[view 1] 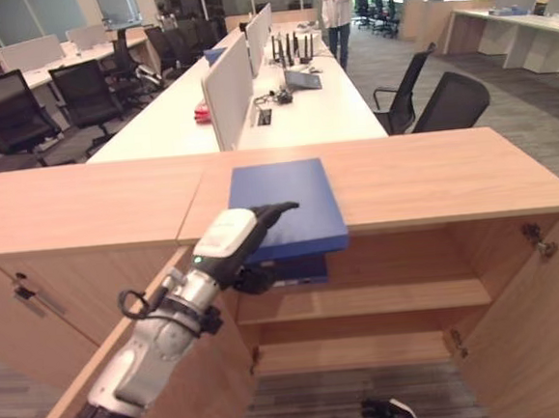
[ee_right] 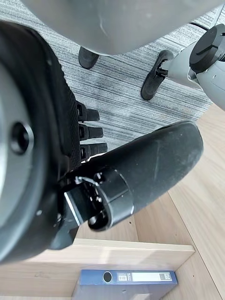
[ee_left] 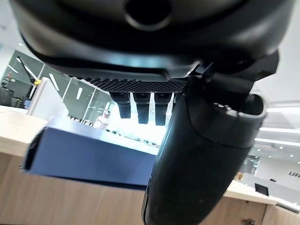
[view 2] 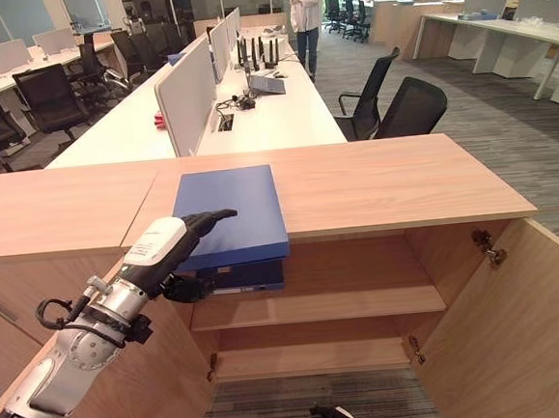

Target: Put the empty folder in the office cabinet

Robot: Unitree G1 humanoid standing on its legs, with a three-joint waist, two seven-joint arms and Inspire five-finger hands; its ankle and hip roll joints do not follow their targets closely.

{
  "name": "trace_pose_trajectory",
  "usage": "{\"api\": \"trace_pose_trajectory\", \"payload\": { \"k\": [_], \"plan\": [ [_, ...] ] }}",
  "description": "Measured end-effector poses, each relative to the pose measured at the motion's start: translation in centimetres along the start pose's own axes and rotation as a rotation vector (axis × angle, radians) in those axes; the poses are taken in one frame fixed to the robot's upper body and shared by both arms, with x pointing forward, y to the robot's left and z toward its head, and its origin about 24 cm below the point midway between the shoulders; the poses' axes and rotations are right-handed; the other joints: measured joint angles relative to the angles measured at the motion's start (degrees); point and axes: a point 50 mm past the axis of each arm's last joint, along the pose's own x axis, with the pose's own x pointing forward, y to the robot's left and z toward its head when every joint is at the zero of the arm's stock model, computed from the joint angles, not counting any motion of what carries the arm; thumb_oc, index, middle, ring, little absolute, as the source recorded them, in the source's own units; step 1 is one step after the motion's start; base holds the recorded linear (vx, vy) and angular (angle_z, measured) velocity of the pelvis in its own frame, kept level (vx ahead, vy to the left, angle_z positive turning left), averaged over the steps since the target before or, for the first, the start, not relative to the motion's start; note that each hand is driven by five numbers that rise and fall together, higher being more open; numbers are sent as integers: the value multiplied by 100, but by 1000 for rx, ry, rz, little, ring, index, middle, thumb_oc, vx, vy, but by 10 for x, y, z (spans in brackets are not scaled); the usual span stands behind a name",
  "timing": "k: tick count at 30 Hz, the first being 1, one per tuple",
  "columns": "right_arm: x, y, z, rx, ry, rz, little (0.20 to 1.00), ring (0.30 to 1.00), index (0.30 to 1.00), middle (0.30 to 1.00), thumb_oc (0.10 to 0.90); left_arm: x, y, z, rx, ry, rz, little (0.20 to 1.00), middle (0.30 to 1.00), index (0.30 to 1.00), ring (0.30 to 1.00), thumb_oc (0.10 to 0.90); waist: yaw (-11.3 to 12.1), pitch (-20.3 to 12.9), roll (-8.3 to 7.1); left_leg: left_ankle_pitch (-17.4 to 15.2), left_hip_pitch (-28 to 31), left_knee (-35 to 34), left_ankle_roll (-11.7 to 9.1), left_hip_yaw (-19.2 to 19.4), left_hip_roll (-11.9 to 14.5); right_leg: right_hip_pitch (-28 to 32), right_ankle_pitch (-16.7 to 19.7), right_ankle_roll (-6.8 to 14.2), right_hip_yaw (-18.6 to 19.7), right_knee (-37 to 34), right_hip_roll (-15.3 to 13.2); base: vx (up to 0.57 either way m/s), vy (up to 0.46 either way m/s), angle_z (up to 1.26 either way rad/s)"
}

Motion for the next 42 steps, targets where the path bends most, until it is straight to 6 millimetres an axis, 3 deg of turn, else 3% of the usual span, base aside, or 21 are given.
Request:
{"api": "trace_pose_trajectory", "payload": {
  "k": [5, 22, 23, 26, 27, 28, 29, 30, 31, 37, 42],
  "plan": [
    [0, -2, 0, -3, 2, -5, 900, 900, 900, 900, 800, -2, -9, -14, 89, 74, -36, 900, 900, 900, 900, 800, -35, 0, 0, -4, 1, -1, 4, 16, 1, -5, 1, -2, 14, 0, -1, 0, 0, 0],
    [-1, -3, -1, -31, 3, -3, 900, 900, 900, 900, 800, -1, -21, -27, 413, 134, 30, 900, 900, 900, 900, 800, -63, -6, 2, -14, 21, -1, 17, 51, 17, -3, 1, -3, 25, 0, 12, 0, 0, 0],
    [-1, -3, -1, -34, 3, -3, 900, 900, 900, 900, 800, 0, -22, -27, 414, 136, 39, 855, 855, 855, 855, 770, -62, -6, 1, -13, 21, -1, 17, 51, 17, -3, 2, -3, 25, 0, 12, 0, 0, 0],
    [-1, -3, 0, -36, 2, -4, 900, 900, 900, 900, 800, 0, -22, -28, 414, 140, 54, 858, 858, 858, 858, 772, -70, -7, 1, -14, 22, -1, 18, 54, 19, -5, 2, -4, 26, 0, 13, 0, 0, 0],
    [-1, -2, 0, -37, 2, -4, 900, 900, 900, 900, 800, 0, -22, -29, 416, 140, 66, 698, 698, 698, 698, 665, -70, -7, 0, -14, 22, -1, 18, 54, 21, -5, 2, -4, 26, 0, 15, 0, 0, 0],
    [-1, -2, 0, -38, 2, -3, 900, 900, 900, 900, 800, 0, -21, -29, 418, 141, 75, 665, 665, 665, 665, 643, -69, -7, 0, -14, 22, -1, 18, 55, 21, -4, 2, -4, 26, 0, 15, 0, 0, 0],
    [-1, -2, 0, -39, 2, -3, 900, 900, 900, 900, 800, 0, -21, -30, 420, 144, 76, 582, 582, 582, 582, 588, -69, -7, 0, -14, 22, -1, 18, 56, 22, -5, 2, -4, 26, 0, 16, 0, 0, 0],
    [-1, -2, 0, -40, 2, -3, 900, 900, 900, 900, 800, 1, -20, -31, 432, 147, 82, 361, 361, 361, 361, 441, -68, -8, -1, -14, 22, -1, 19, 56, 23, -5, 2, -4, 27, 0, 18, 0, 0, 0],
    [-1, -2, 0, -40, 2, -3, 900, 900, 900, 900, 800, 2, -19, -31, 436, 147, 91, 300, 300, 300, 300, 400, -68, -8, -2, -13, 22, -1, 19, 56, 24, -5, 2, -4, 27, 0, 18, 0, 0, 0],
    [-1, -1, -1, -40, 4, -1, 900, 900, 900, 900, 800, 17, -6, -31, 496, 120, 194, 300, 300, 300, 300, 400, -78, -60, -10, -13, 27, -1, 20, 73, 30, -5, 5, -8, 38, 0, 23, 0, 0, -1],
    [-1, -2, 1, -42, -4, -6, 900, 900, 900, 900, 800, 15, -12, -38, 531, 132, 187, 300, 300, 300, 300, 400, -205, -144, 83, -16, 37, -2, 21, 94, 58, -9, 4, -15, 61, 0, 48, 1, 1, -1]
  ]
}}
